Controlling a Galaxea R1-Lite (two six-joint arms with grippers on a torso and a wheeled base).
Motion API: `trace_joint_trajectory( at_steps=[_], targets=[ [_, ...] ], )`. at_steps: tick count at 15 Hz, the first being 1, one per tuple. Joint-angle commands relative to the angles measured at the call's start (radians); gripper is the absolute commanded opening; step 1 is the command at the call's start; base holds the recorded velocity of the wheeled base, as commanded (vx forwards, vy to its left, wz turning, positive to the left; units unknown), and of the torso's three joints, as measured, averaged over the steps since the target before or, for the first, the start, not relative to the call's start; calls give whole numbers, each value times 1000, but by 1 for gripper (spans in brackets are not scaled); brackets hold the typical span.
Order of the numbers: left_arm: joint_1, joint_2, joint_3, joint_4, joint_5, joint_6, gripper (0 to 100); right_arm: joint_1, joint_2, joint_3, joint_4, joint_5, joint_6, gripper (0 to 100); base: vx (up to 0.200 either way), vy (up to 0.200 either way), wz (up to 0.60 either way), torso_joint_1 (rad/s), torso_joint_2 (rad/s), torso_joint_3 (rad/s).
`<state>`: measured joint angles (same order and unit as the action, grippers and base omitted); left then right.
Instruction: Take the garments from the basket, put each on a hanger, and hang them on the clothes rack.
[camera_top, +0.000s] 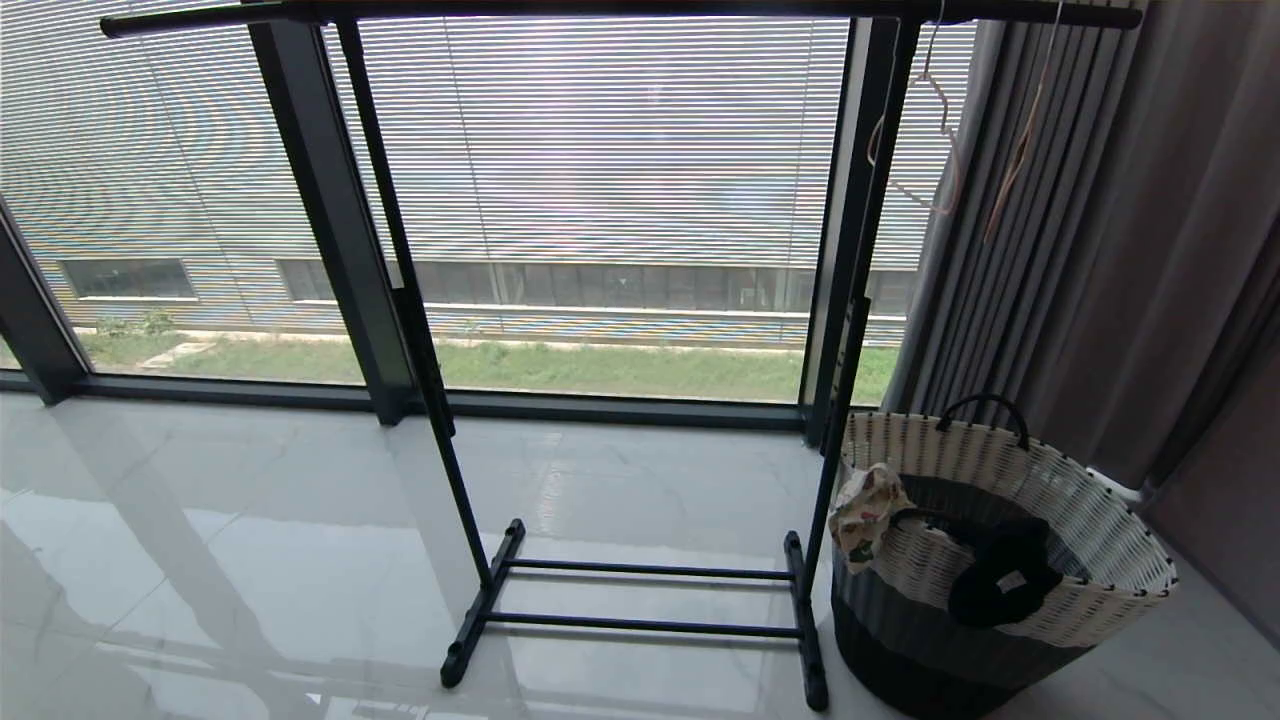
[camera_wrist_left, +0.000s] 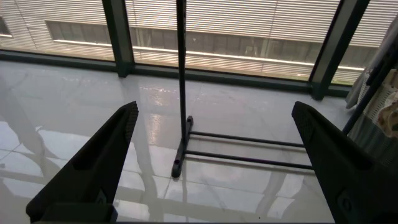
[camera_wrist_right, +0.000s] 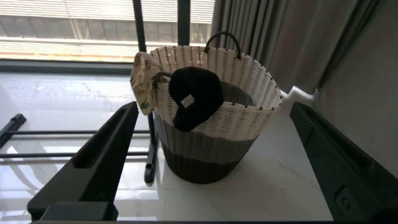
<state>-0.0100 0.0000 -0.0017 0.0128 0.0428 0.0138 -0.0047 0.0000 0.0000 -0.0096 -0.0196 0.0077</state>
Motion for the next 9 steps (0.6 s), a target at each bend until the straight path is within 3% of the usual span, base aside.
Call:
trace_joint_trajectory(
  at_steps=[1, 9],
  targets=[
    [1, 0, 0, 0, 0, 2, 100, 0, 0, 0, 0, 0, 0, 100, 0, 0, 0, 0, 0, 0],
    [1, 0, 0, 0, 0, 0, 100, 0, 0, 0, 0, 0, 0, 100, 0, 0, 0, 0, 0, 0]
  ],
)
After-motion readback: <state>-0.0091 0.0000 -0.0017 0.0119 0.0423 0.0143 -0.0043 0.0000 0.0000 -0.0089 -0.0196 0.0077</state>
